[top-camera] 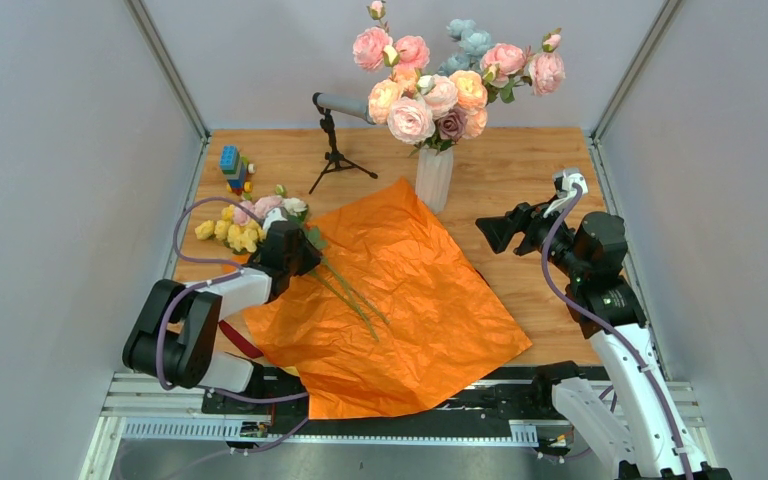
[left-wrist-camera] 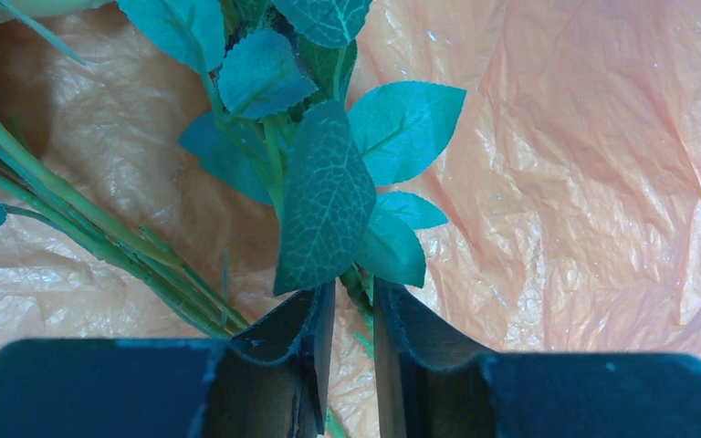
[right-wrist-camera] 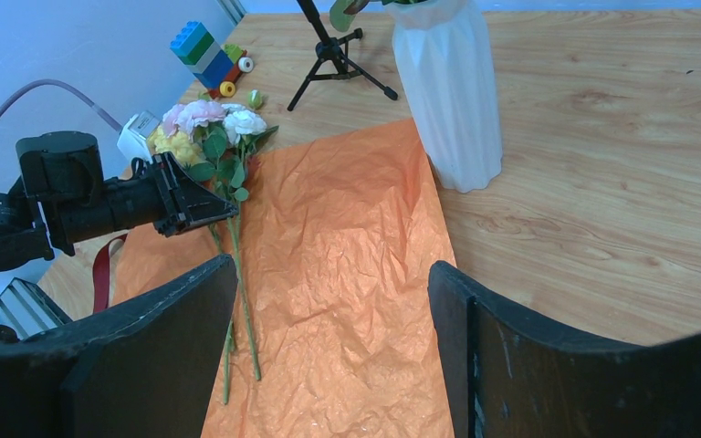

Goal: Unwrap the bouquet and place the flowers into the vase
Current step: Pick up the fake flower from the wrapping paper.

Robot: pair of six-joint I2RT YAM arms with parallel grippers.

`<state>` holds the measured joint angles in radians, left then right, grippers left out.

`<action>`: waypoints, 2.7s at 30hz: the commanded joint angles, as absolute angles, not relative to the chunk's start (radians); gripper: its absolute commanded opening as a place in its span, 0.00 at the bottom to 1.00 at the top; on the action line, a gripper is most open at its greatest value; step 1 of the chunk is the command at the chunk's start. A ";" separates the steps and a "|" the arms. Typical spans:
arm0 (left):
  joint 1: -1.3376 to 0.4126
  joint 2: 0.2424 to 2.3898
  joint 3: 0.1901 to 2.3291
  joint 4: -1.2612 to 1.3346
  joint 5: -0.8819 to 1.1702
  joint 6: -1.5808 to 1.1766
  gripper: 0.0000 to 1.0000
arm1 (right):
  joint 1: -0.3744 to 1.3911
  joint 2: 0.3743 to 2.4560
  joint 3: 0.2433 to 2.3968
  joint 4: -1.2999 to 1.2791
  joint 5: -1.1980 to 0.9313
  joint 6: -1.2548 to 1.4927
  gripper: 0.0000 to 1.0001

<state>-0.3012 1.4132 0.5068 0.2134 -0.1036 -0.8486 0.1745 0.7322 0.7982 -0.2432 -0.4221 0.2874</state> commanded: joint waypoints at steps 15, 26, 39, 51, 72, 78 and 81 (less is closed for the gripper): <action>-0.295 1.139 0.440 0.275 -0.169 -0.931 0.00 | 0.177 0.720 0.796 -0.234 -0.440 0.295 0.78; -0.296 0.867 0.424 0.296 -0.054 -0.772 0.00 | 0.177 0.723 0.804 -0.217 -0.490 0.302 0.80; -0.371 0.704 0.498 0.437 0.295 -0.619 0.00 | 0.223 0.790 0.802 0.031 -0.732 0.462 0.82; -0.704 0.670 0.582 0.519 0.273 -0.558 0.00 | 0.601 0.926 0.965 0.185 -0.513 0.537 0.83; -0.862 0.752 0.581 0.610 0.260 -0.557 0.00 | 0.816 1.122 1.104 0.242 -0.480 0.522 0.64; -0.862 0.761 0.585 0.583 0.245 -0.556 0.00 | 0.816 1.121 1.104 0.239 -0.474 0.513 0.11; -0.862 0.766 0.594 0.536 0.228 -0.542 0.00 | 0.817 1.115 1.105 0.223 -0.466 0.498 0.00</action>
<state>-0.8581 0.7612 0.5529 0.5442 0.2546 -0.5705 0.8112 1.1271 1.0607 0.1970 -0.4797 0.5144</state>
